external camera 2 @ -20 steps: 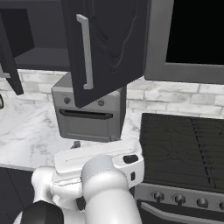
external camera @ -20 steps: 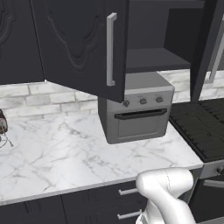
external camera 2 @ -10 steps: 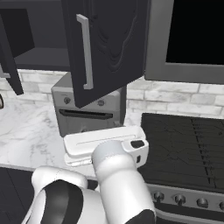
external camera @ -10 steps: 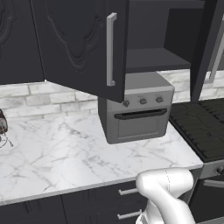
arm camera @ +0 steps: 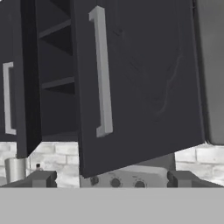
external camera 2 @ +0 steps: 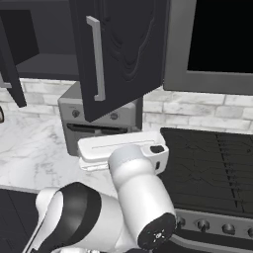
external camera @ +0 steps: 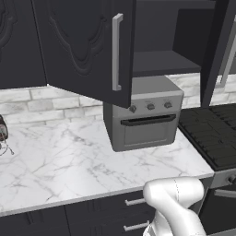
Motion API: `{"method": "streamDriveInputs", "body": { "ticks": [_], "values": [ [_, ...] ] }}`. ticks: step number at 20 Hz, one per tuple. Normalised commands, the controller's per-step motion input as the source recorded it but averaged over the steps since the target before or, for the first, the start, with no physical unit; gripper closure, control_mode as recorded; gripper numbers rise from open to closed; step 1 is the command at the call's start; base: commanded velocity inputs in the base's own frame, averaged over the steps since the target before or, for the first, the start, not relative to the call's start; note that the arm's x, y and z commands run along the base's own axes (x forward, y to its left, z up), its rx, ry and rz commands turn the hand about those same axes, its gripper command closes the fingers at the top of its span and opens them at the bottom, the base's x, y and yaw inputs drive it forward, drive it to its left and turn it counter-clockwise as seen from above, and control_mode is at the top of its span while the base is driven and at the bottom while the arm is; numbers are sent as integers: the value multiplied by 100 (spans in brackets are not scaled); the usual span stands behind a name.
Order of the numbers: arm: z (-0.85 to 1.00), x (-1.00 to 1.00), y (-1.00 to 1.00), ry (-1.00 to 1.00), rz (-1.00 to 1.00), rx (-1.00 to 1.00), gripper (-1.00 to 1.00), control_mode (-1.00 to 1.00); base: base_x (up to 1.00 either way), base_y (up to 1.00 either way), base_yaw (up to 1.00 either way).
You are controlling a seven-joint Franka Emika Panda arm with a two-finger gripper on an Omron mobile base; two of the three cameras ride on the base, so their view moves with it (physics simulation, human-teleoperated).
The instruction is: Close all open cabinet doors.
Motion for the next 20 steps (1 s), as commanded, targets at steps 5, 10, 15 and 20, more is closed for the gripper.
{"method": "streamDriveInputs", "body": {
  "ticks": [5, 10, 15, 20],
  "values": [
    [0, 42, 2, 0, 0, 0, -100, -100, 0, 0, 0],
    [0, 49, 20, -1, 3, 0, -100, -100, 0, 0, 0],
    [0, 53, 6, 0, 3, 0, -100, -100, 0, 0, 0],
    [0, 50, 3, 0, 4, 0, -100, -100, 0, 0, 0]
  ]
}}
